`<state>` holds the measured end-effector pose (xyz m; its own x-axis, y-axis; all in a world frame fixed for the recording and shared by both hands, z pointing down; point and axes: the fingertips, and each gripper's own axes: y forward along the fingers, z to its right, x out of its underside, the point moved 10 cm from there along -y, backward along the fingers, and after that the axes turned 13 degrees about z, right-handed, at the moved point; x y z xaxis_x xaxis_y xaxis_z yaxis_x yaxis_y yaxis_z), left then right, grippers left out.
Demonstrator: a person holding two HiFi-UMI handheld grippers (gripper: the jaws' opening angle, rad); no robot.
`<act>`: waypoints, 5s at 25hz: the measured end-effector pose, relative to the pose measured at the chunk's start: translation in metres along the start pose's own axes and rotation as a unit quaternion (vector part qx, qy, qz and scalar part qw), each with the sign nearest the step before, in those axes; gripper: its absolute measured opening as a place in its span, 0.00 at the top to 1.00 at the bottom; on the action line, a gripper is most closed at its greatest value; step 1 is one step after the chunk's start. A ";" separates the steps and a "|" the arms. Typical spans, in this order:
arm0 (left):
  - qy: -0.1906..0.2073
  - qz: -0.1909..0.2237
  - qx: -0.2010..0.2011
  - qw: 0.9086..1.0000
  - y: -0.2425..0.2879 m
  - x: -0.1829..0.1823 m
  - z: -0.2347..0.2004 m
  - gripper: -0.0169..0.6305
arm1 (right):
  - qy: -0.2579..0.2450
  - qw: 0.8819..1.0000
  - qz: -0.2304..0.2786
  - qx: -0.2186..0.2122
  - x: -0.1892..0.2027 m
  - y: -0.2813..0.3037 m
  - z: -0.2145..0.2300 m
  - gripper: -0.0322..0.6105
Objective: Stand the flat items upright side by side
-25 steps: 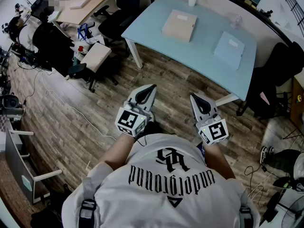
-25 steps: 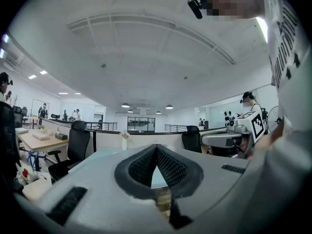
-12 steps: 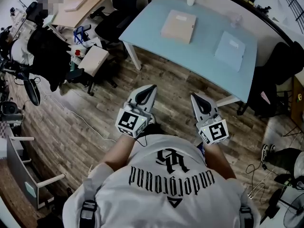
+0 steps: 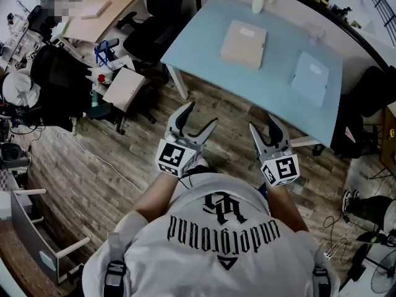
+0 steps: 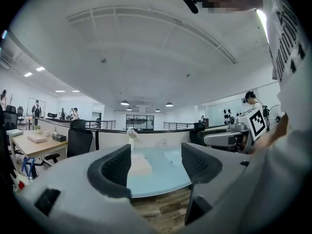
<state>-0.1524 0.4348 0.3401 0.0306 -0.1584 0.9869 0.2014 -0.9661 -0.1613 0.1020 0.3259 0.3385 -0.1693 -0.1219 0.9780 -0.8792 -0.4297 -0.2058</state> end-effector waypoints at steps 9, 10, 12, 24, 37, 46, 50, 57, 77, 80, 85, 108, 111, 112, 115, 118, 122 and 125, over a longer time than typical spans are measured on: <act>-0.004 -0.014 0.034 0.999 0.033 -0.001 -0.072 0.46 | 0.003 0.999 -0.009 0.037 0.009 0.064 0.000 0.61; -0.005 -0.016 0.036 0.999 0.039 0.001 -0.076 0.46 | 0.004 0.999 -0.012 0.040 0.012 0.067 0.004 0.61; -0.006 -0.021 0.042 0.999 0.053 0.007 -0.082 0.46 | 0.006 0.999 -0.016 0.044 0.016 0.075 0.015 0.61; -0.003 -0.035 0.043 0.998 0.201 0.042 -0.112 0.46 | 0.022 0.999 -0.016 0.033 0.048 0.141 0.154 0.61; -0.042 -0.112 0.038 0.992 0.333 0.106 -0.129 0.45 | 0.060 0.996 -0.053 0.040 0.084 0.180 0.290 0.59; -0.080 -0.167 0.034 0.982 0.399 0.164 -0.185 0.44 | 0.113 0.984 -0.123 0.062 0.145 0.230 0.346 0.53; -0.088 -0.220 0.040 0.971 0.434 0.208 -0.219 0.42 | 0.153 0.970 -0.171 0.075 0.185 0.257 0.374 0.50; -0.142 -0.324 0.036 0.935 0.477 0.291 -0.279 0.40 | 0.232 0.927 -0.274 0.110 0.275 0.295 0.415 0.43; -0.289 -0.431 0.057 0.853 0.521 0.403 -0.321 0.47 | 0.392 0.826 -0.370 0.162 0.410 0.338 0.456 0.43; -0.253 -0.416 0.064 0.871 0.533 0.385 -0.317 0.48 | 0.350 0.851 -0.356 0.164 0.389 0.343 0.459 0.44; -0.132 -0.340 0.098 0.926 0.572 0.327 -0.303 0.50 | 0.200 0.917 -0.306 0.156 0.324 0.352 0.476 0.45; -0.019 -0.230 0.095 0.968 0.601 0.322 -0.254 0.50 | -0.014 0.943 -0.259 0.206 0.305 0.323 0.481 0.47; -0.014 -0.230 0.099 0.968 0.599 0.322 -0.254 0.50 | -0.018 0.943 -0.262 0.204 0.305 0.321 0.478 0.47; -0.012 -0.231 0.100 0.968 0.598 0.322 -0.253 0.49 | -0.018 0.943 -0.262 0.204 0.305 0.320 0.477 0.47; -0.007 -0.236 0.105 0.966 0.599 0.322 -0.250 0.43 | -0.014 0.944 -0.259 0.203 0.303 0.317 0.479 0.41; 0.010 -0.224 0.112 0.968 0.595 0.312 -0.248 0.42 | -0.014 0.945 -0.251 0.208 0.296 0.311 0.479 0.41; 0.026 -0.205 0.101 0.973 0.576 0.282 -0.243 0.42 | -0.023 0.951 -0.233 0.202 0.270 0.292 0.468 0.41; 0.025 -0.182 0.082 0.980 0.555 0.251 -0.233 0.42 | -0.026 0.959 -0.206 0.195 0.238 0.275 0.453 0.41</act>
<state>-0.2614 -0.1883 0.4974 -0.1199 0.1772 0.9769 0.3444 -0.9154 0.2083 0.0212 -0.2264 0.4988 0.1874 0.0897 0.9782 -0.6315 -0.7517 0.1899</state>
